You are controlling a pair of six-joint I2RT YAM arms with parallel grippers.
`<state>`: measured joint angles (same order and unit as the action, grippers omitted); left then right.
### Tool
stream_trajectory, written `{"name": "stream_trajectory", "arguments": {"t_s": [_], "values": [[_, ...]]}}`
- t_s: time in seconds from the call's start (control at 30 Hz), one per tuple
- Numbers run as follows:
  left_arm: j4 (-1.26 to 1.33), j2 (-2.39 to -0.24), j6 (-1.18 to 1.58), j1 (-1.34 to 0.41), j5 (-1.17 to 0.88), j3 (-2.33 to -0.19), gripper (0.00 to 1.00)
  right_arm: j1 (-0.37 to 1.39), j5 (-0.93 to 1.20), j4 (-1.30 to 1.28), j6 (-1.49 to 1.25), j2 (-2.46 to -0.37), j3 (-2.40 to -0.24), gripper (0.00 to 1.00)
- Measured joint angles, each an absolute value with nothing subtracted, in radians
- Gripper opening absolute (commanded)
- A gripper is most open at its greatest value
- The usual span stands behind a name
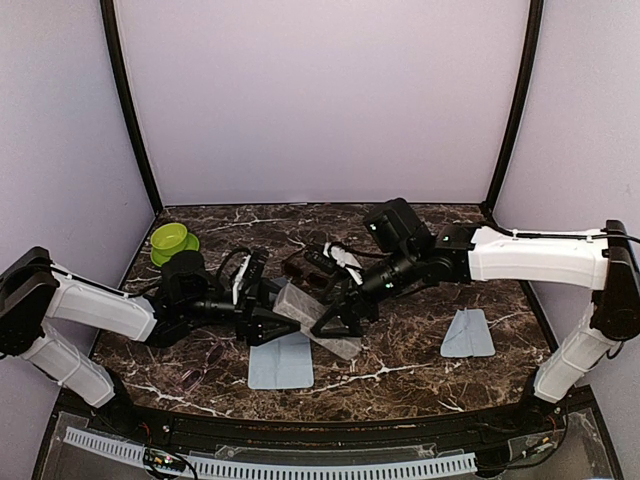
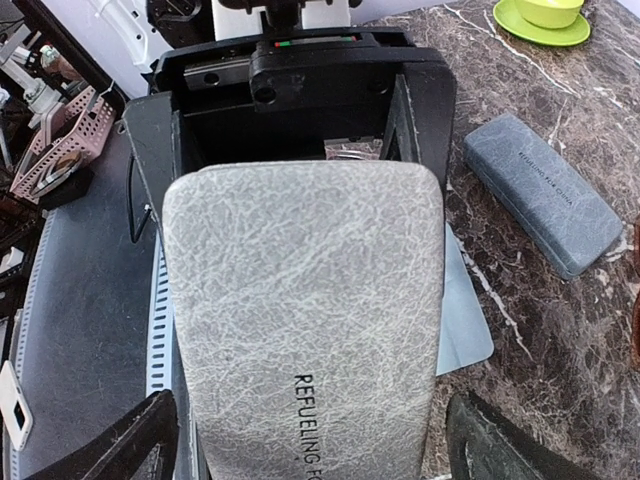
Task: Organize the sunglasses
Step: Open the sunglasses case.
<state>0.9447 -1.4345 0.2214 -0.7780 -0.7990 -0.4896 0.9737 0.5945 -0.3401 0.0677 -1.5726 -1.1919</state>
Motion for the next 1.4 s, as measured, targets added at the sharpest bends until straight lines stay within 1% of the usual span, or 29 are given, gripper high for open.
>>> {"name": "stream_trajectory", "arguments": {"t_s": [0.07, 0.17, 0.27, 0.4, 0.57, 0.67, 0.77, 0.93, 1.03, 1.27, 1.4], "values": [[0.945, -1.431, 0.221, -0.778, -0.798, -0.489, 0.00, 0.974, 0.596, -0.336, 0.065, -1.573, -1.187, 0.92], [0.947, -1.426, 0.222, -0.778, -0.796, -0.489, 0.00, 0.974, 0.601, -0.334, 0.065, -1.574, -1.187, 0.88], [0.949, -1.424, 0.221, -0.778, -0.796, -0.487, 0.00, 0.974, 0.605, -0.328, 0.065, -1.577, -1.187, 0.80], [0.949, -1.423, 0.221, -0.778, -0.796, -0.481, 0.00, 0.974, 0.613, -0.318, 0.065, -1.587, -1.186, 0.73], [0.941, -1.422, 0.221, -0.778, -0.793, -0.469, 0.00, 0.974, 0.625, -0.313, 0.070, -1.607, -1.186, 0.58], [0.941, -1.420, 0.220, -0.778, -0.793, -0.469, 0.00, 0.974, 0.629, -0.312, 0.074, -1.608, -1.185, 0.50], [0.937, -1.417, 0.212, -0.778, -0.794, -0.468, 0.00, 0.968, 0.635, -0.310, 0.074, -1.608, -1.185, 0.45], [0.918, -1.395, 0.166, -0.781, -0.795, -0.463, 0.00, 0.952, 0.689, -0.299, 0.073, -1.608, -1.183, 0.39], [0.887, -1.373, 0.118, -0.788, -0.796, -0.463, 0.00, 0.942, 0.739, -0.294, 0.074, -1.608, -1.182, 0.38], [0.833, -1.304, -0.045, -0.823, -0.789, -0.431, 0.00, 0.928, 0.863, -0.330, 0.102, -1.609, -1.187, 0.37], [0.789, -1.272, -0.125, -0.840, -0.785, -0.426, 0.00, 0.929, 0.915, -0.352, 0.123, -1.612, -1.193, 0.41]]}}
